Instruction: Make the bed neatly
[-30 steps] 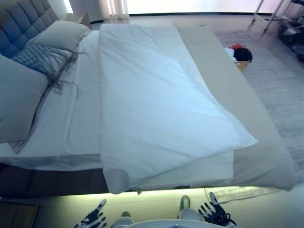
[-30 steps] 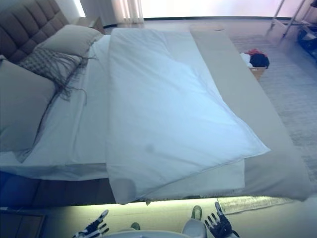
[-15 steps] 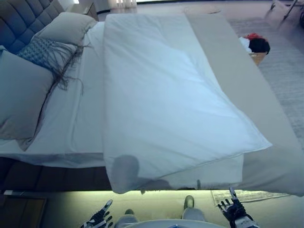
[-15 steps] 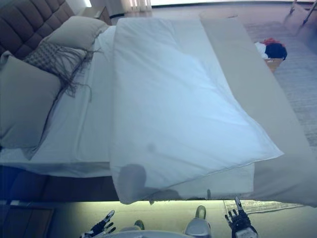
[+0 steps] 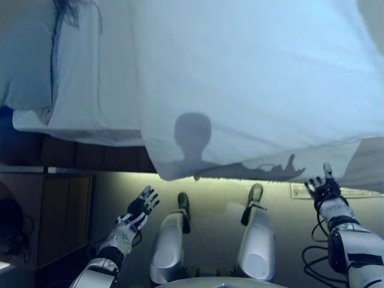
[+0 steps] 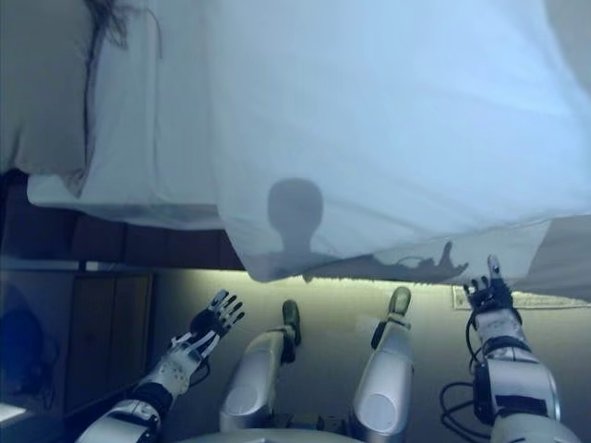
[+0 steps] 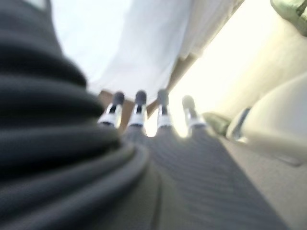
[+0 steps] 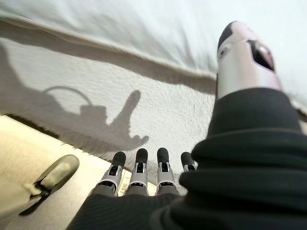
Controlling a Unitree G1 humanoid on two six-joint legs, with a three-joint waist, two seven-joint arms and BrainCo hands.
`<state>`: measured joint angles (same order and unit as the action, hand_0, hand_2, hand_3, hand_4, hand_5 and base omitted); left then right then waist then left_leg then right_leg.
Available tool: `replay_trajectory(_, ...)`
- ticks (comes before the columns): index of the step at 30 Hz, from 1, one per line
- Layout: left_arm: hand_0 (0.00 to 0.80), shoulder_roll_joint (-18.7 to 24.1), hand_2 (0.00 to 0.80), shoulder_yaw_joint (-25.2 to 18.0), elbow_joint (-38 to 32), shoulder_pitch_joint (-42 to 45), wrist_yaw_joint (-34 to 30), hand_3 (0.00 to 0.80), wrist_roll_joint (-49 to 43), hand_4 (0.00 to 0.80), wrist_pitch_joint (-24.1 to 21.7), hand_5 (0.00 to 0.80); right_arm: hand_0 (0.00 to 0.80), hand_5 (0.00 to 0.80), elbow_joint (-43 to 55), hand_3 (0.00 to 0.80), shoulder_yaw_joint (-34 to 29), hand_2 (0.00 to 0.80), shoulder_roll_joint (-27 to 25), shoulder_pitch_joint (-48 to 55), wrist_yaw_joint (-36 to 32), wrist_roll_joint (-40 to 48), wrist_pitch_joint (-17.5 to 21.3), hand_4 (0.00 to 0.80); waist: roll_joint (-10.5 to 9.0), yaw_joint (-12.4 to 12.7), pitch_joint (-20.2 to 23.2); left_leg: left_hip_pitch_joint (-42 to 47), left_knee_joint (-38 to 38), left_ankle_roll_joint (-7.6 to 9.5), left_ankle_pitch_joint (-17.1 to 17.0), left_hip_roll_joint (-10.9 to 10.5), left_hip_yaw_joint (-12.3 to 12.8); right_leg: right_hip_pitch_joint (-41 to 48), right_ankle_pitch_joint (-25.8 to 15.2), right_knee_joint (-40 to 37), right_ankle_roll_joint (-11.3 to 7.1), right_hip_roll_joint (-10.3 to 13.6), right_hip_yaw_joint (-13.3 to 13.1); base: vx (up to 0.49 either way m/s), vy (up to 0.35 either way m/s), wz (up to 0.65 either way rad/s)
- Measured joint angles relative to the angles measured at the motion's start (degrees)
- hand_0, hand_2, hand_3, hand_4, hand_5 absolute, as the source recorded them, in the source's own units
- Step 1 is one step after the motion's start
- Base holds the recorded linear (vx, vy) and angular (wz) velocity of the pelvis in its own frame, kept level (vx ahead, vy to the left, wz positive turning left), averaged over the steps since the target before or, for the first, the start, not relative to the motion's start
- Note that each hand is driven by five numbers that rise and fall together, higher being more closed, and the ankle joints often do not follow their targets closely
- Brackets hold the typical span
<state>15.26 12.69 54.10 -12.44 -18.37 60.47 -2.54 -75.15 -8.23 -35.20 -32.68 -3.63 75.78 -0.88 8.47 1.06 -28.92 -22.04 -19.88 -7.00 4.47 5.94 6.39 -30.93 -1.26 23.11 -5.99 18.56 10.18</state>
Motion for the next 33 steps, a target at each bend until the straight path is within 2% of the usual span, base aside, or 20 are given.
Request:
replay_trajectory(3, 0.000, 0.7, 0.000, 2.3, -3.8, 0.2, 1.0, 0.000, 2.8, 0.000, -0.3, 0.000, 0.000, 0.000, 0.3, 0.000, 0.1, 0.000, -1.8, -2.6, -0.6, 0.8, -0.2, 0.000, 0.68, 0.3, -0.6, -5.9, -3.9, -0.21, 1.0, 0.2, -0.5, -6.1, 0.7, 3.2, 0.69, 0.0, -1.0, -0.070, -0.017, -0.03)
replay_trajectory(5, 0.000, 1.2, 0.000, 3.2, -6.2, 0.1, 2.3, 0.000, 5.2, 0.000, -0.8, 0.000, 0.000, 0.000, 0.9, 0.000, 0.4, 0.000, -3.9, -3.5, -1.5, 1.1, -0.3, 0.000, 1.01, 1.4, -0.8, -9.3, -6.4, -0.36, 1.6, 0.5, -0.4, -9.9, 1.1, 5.7, 1.14, 0.0, -1.8, -0.011, -0.016, -0.04)
replay_trajectory(10, 0.000, 2.9, 0.000, 4.1, -12.0, 2.1, 4.5, 0.000, 12.0, 0.000, -3.9, 0.000, 0.000, 0.000, 1.7, 0.000, 2.6, 0.000, -7.8, -7.2, -1.8, 1.2, -0.4, 0.000, 1.22, 2.3, -0.7, -15.4, -11.7, -0.27, 3.6, 0.9, -0.9, -15.9, 3.1, 11.1, 1.72, 0.7, -2.3, 0.020, -0.024, 0.05)
replay_trajectory(16, 0.000, 4.4, 0.000, 4.0, -14.7, 5.5, 4.7, 0.000, 15.3, 0.000, -6.1, 0.000, 0.000, 0.000, 4.2, 0.000, 4.7, 0.000, -10.6, -11.6, -1.8, 0.1, -0.5, 0.000, 1.28, 4.2, -0.7, -20.0, -18.3, -0.73, 6.1, 2.0, -2.2, -20.0, 5.7, 17.3, 2.42, 0.8, -2.6, -0.004, -0.038, 0.02)
replay_trajectory(20, 0.000, 4.5, 0.000, 3.9, -14.7, 8.3, 3.8, 0.000, 15.3, 0.000, -6.5, 0.000, 0.000, 0.000, 5.3, 0.000, 6.5, 0.000, -11.3, -13.5, -1.9, -1.0, -0.7, 0.000, 1.27, 5.3, -0.7, -21.1, -21.1, -0.94, 7.3, 2.2, -3.4, -20.8, 7.5, 20.6, 2.67, 0.9, -2.5, 0.011, -0.019, 0.07)
replay_trajectory(23, 0.000, 4.5, 0.000, 3.1, -15.0, 10.3, 2.6, 0.000, 15.3, 0.000, -6.6, 0.000, 0.000, 0.000, 5.3, 0.000, 7.1, 0.000, -12.6, -13.5, -2.2, -1.6, -2.3, 0.000, 1.26, 5.8, -0.7, -21.2, -21.8, -0.98, 7.6, 2.4, -3.6, -20.8, 7.9, 21.4, 2.80, 0.9, -2.4, 0.006, -0.010, 0.00)
replay_trajectory(26, 0.000, 4.5, 0.000, 1.8, -15.0, 11.0, 2.0, 0.000, 15.3, 0.000, -6.6, 0.000, 0.000, 0.000, 5.3, 0.000, 7.3, 0.000, -13.6, -13.5, -3.3, -2.5, -3.5, 0.000, 1.24, 5.8, -0.7, -21.2, -22.1, -0.98, 7.6, 2.4, -3.7, -20.8, 8.1, 21.8, 2.90, 1.0, -2.4, 0.000, 0.000, 0.00)
replay_trajectory(33, 0.000, 4.5, 0.000, 1.5, -14.9, 12.0, 0.1, 0.000, 15.2, 0.000, -5.5, 0.000, 0.000, 0.000, 5.3, 0.000, 8.2, 0.000, -13.7, -13.2, -3.7, -5.0, -4.1, 0.000, 1.16, 5.8, -0.8, -17.6, -21.3, -0.98, 7.6, 2.5, -3.8, -17.2, 8.1, 21.1, 2.97, 0.8, -2.1, 0.022, 0.027, -0.02)
